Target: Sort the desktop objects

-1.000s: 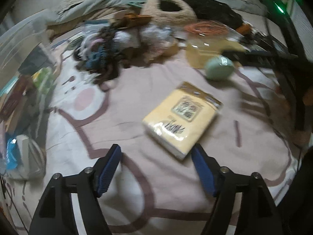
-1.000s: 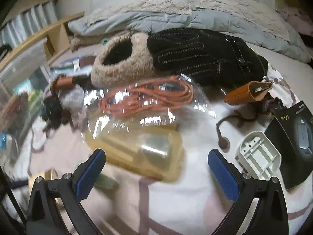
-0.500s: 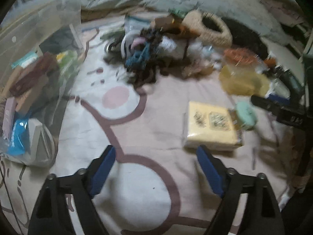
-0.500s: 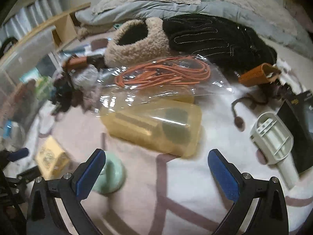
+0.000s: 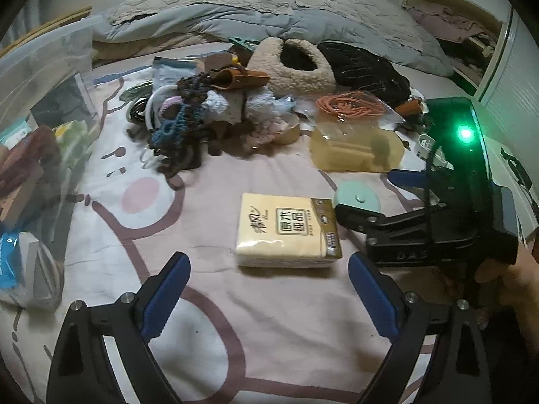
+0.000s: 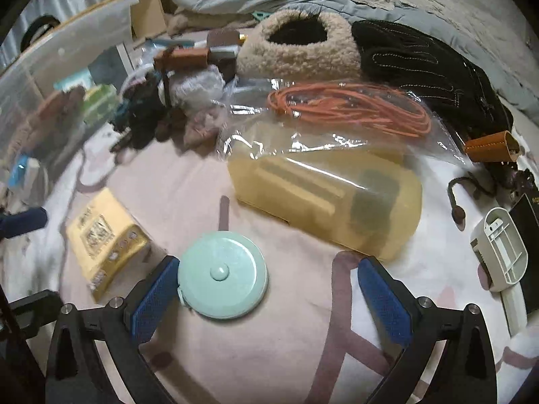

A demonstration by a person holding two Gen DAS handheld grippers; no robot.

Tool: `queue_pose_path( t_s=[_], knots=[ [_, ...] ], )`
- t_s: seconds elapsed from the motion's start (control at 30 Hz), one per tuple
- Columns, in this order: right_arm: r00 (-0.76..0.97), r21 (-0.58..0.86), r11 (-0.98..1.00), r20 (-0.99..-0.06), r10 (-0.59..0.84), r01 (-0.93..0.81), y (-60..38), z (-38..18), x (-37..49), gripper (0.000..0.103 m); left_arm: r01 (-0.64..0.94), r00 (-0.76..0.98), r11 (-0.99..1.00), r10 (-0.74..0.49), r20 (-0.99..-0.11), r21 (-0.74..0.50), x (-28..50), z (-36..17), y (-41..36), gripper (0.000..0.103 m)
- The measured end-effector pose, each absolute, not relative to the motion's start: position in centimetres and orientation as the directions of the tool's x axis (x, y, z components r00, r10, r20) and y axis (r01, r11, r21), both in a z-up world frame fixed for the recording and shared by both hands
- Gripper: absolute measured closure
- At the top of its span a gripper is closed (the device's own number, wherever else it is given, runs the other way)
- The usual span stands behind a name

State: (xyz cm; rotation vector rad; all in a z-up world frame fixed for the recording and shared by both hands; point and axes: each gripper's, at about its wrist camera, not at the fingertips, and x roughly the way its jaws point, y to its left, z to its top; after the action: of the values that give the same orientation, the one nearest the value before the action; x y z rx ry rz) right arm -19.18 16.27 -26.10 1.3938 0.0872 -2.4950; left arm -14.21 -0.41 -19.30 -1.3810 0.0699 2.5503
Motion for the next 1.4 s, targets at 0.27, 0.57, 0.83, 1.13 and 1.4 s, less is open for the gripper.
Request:
queue_pose_path(
  t_s=[0.27, 0.57, 0.83, 1.13, 1.4],
  knots=[
    [-0.515, 0.002, -0.982, -0.852, -0.100, 0.187, 18.2, -26.2, -19.7, 0.000, -0.242, -0.525, -0.969, 0.178, -0.832, -0.054, -14.7, -20.1, 0.5, 0.007],
    [-0.499, 0.028, -0.997, -0.865, -0.058, 0.068, 21.2, -26.4, -20.1, 0.000, -0.190, -0.489, -0.979, 0.160, -0.858, -0.074, -16.5, -22.2, 0.8, 0.007],
    [-0.520, 0.002, -0.999, -0.854, -0.028, 0.051, 20.8, -27.0, -19.9, 0.000, -0.123, -0.478, -0.984, 0.169, -0.862, -0.125, -17.4, -23.0, 0.3, 0.009],
    [-0.539, -0.007, -0.999, -0.842, -0.020, 0.047, 20.7, -27.0, -19.5, 0.000, -0.097, -0.499, -0.991, 0.131, -0.857, -0.095, -17.3, -22.9, 0.3, 0.023],
    [-0.529, 0.001, -0.999, -0.848, -0.025, 0.047, 20.7, -26.3, -19.2, 0.008, -0.076, -0.508, -0.992, 0.122, -0.853, -0.097, -17.0, -22.5, -0.4, 0.027]
  ],
)
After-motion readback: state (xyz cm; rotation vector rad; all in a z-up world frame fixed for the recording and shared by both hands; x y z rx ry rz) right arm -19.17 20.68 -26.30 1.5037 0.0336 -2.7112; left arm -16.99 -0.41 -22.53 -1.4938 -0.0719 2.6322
